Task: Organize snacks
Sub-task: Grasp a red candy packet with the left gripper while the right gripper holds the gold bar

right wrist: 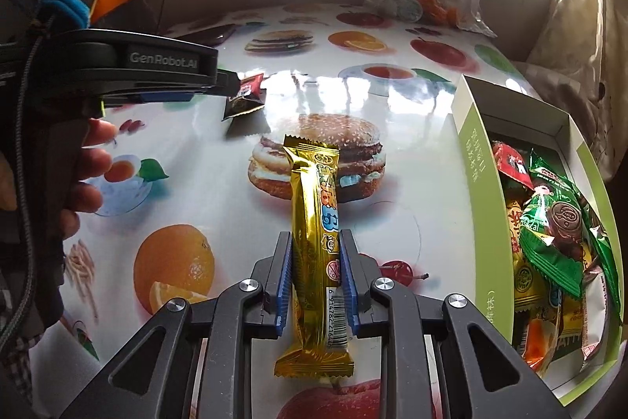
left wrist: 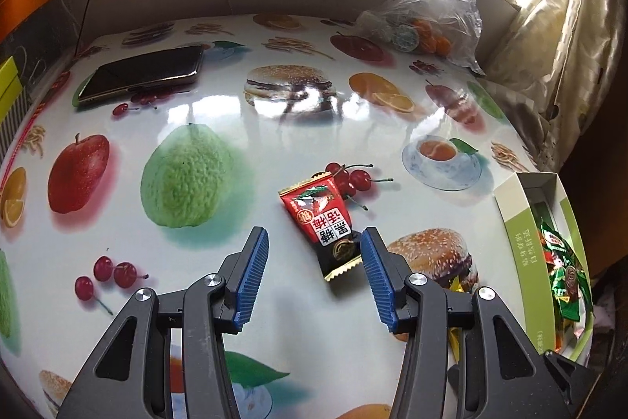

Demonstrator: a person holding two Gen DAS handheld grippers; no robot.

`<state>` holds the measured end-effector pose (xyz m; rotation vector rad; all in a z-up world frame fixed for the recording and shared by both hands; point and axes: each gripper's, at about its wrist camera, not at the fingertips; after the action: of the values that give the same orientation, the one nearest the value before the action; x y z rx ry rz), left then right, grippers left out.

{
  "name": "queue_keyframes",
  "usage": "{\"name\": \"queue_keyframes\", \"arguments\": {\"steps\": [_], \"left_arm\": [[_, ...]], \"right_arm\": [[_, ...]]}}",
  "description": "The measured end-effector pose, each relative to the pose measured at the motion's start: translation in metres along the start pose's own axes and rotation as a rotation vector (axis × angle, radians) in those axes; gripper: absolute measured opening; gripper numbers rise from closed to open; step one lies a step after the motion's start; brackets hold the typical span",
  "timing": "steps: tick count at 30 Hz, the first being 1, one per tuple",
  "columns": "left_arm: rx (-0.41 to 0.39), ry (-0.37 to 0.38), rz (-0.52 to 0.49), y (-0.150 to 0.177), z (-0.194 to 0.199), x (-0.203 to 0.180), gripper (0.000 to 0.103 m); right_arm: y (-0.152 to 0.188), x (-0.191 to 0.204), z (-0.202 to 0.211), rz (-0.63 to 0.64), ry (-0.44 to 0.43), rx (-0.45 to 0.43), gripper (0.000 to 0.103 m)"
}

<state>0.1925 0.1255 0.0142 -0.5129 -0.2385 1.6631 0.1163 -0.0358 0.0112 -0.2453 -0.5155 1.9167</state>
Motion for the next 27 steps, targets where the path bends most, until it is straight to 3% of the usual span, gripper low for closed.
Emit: {"name": "queue_keyframes", "arguments": {"steps": [23,27], "left_arm": [[0.019,-0.083,-0.006,-0.01,-0.026,-0.011,0.05],[0.017,-0.101,-0.017,-0.01,-0.026,-0.011,0.04]], "right_arm": [[-0.001,-0.003,-0.001,-0.019,-0.026,-0.005,0.022],[-0.001,-0.003,-0.001,-0.022,-0.03,-0.006,0.022]]}}
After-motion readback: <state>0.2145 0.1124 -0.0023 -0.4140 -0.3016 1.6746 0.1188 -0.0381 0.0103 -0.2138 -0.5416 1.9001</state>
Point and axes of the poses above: each gripper's, at about its wrist camera, not at the fingertips, and z roughly against the way its jaws point, x to its left, y to its underside, and after that the axes turned 7 degrees about x, right-handed
